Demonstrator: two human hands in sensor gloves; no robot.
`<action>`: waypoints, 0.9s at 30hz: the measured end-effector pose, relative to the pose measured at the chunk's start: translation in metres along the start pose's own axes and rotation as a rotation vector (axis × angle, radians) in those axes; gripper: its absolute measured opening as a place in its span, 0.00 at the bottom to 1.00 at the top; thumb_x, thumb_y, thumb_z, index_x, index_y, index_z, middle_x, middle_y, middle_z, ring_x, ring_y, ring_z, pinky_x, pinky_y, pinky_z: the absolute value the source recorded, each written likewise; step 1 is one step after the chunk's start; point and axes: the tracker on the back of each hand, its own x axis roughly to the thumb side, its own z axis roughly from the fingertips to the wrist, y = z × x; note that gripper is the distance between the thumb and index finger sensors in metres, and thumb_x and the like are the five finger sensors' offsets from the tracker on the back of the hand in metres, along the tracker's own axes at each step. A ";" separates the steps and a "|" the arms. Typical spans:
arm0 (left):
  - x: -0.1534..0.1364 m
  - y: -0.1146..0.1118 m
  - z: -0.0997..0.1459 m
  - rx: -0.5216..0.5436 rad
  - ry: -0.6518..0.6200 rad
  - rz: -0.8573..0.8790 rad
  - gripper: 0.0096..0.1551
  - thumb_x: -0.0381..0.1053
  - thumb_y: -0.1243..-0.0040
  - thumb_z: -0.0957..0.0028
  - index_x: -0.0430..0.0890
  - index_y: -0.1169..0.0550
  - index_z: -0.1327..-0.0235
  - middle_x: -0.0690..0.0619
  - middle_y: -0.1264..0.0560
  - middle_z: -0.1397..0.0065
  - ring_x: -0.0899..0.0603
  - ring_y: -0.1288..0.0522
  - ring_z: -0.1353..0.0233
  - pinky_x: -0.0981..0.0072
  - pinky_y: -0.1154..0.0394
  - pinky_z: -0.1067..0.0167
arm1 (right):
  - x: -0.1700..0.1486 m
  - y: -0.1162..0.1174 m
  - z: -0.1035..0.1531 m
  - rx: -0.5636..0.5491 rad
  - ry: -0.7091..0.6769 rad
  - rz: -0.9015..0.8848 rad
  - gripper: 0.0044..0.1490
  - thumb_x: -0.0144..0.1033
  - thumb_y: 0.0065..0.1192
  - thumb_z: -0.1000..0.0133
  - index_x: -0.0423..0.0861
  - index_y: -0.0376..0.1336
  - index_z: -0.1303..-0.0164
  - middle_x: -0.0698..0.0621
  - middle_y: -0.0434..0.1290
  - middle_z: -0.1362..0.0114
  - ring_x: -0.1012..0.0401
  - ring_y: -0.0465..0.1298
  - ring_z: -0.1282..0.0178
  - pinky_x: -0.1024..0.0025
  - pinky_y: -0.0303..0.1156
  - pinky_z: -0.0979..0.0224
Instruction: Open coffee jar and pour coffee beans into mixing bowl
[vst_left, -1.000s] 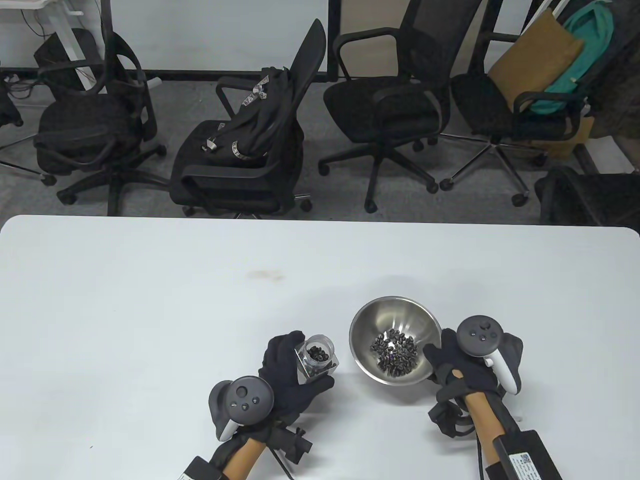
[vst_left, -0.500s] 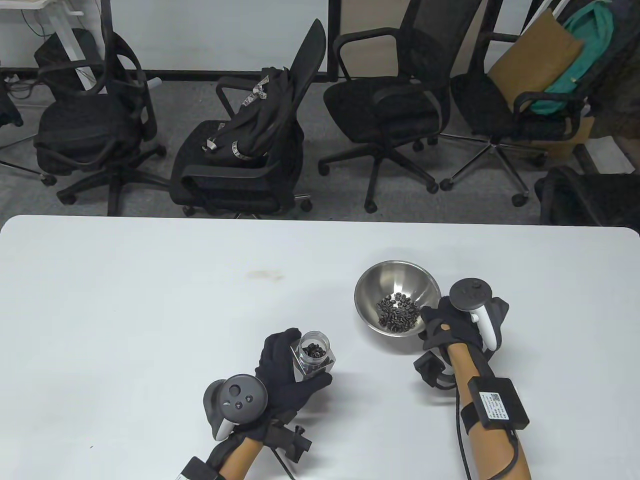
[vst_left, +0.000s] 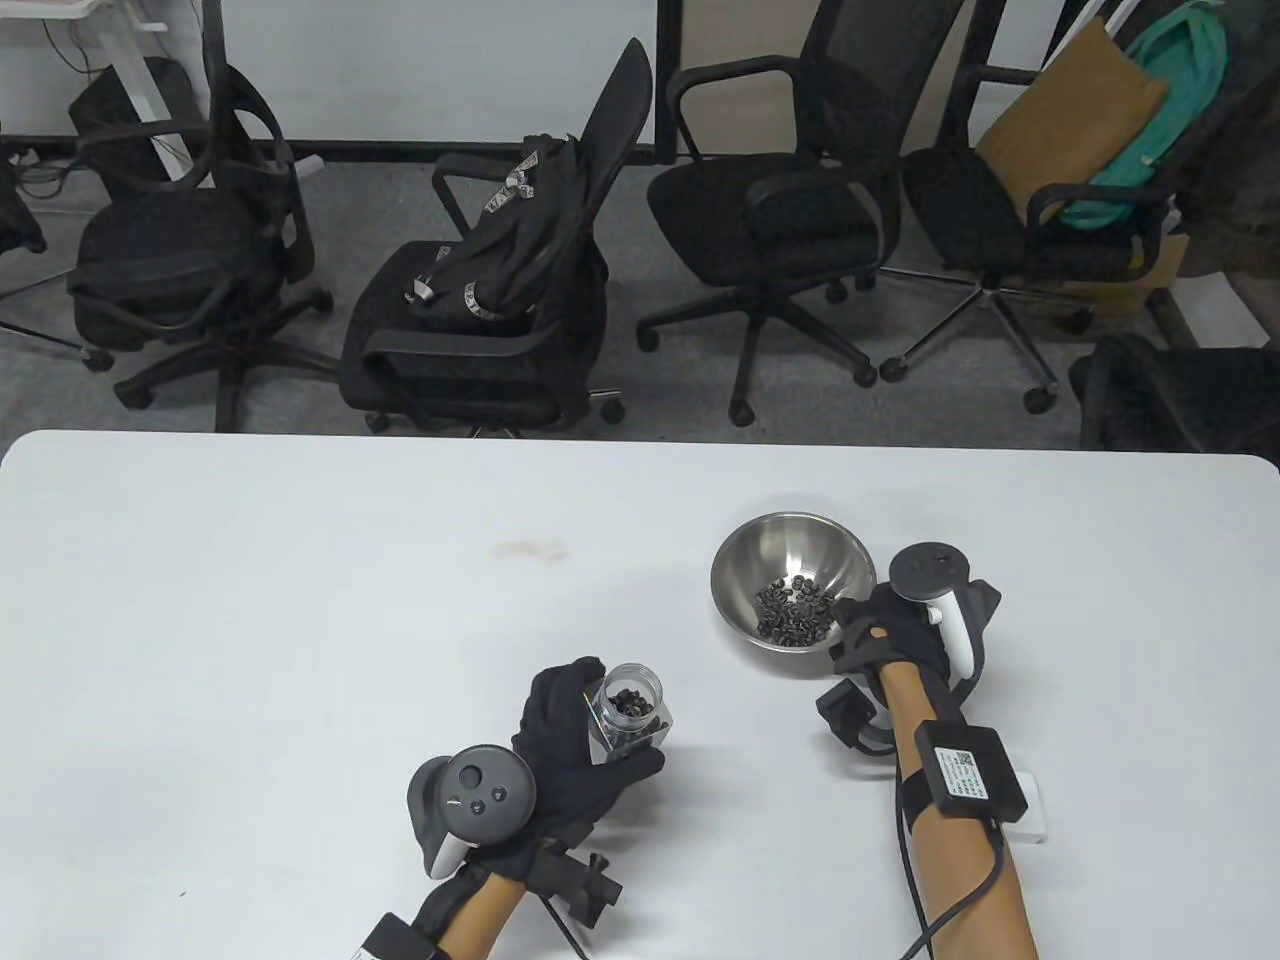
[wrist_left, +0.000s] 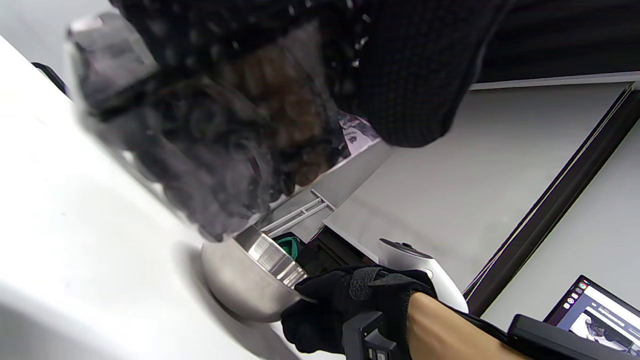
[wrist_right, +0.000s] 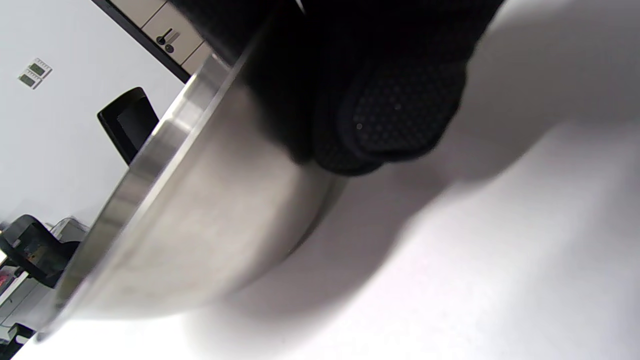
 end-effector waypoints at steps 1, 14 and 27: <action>0.000 0.000 0.000 -0.007 0.001 0.002 0.59 0.58 0.22 0.49 0.35 0.42 0.17 0.33 0.43 0.22 0.28 0.36 0.24 0.34 0.35 0.26 | -0.001 0.001 -0.002 0.004 -0.001 -0.001 0.28 0.24 0.59 0.30 0.33 0.52 0.25 0.36 0.71 0.33 0.61 0.82 0.43 0.71 0.84 0.38; 0.000 -0.005 -0.001 -0.050 -0.007 -0.022 0.59 0.57 0.22 0.49 0.35 0.42 0.17 0.33 0.43 0.22 0.28 0.36 0.24 0.34 0.35 0.25 | -0.012 -0.013 0.017 0.033 -0.059 -0.023 0.43 0.35 0.54 0.30 0.19 0.45 0.22 0.25 0.65 0.29 0.50 0.79 0.37 0.59 0.80 0.36; 0.000 -0.008 -0.001 -0.069 -0.001 -0.040 0.59 0.57 0.22 0.49 0.35 0.42 0.17 0.33 0.43 0.22 0.28 0.36 0.23 0.34 0.35 0.25 | -0.038 -0.070 0.097 -0.020 -0.224 0.397 0.48 0.48 0.59 0.32 0.31 0.48 0.14 0.21 0.57 0.21 0.30 0.66 0.29 0.37 0.68 0.29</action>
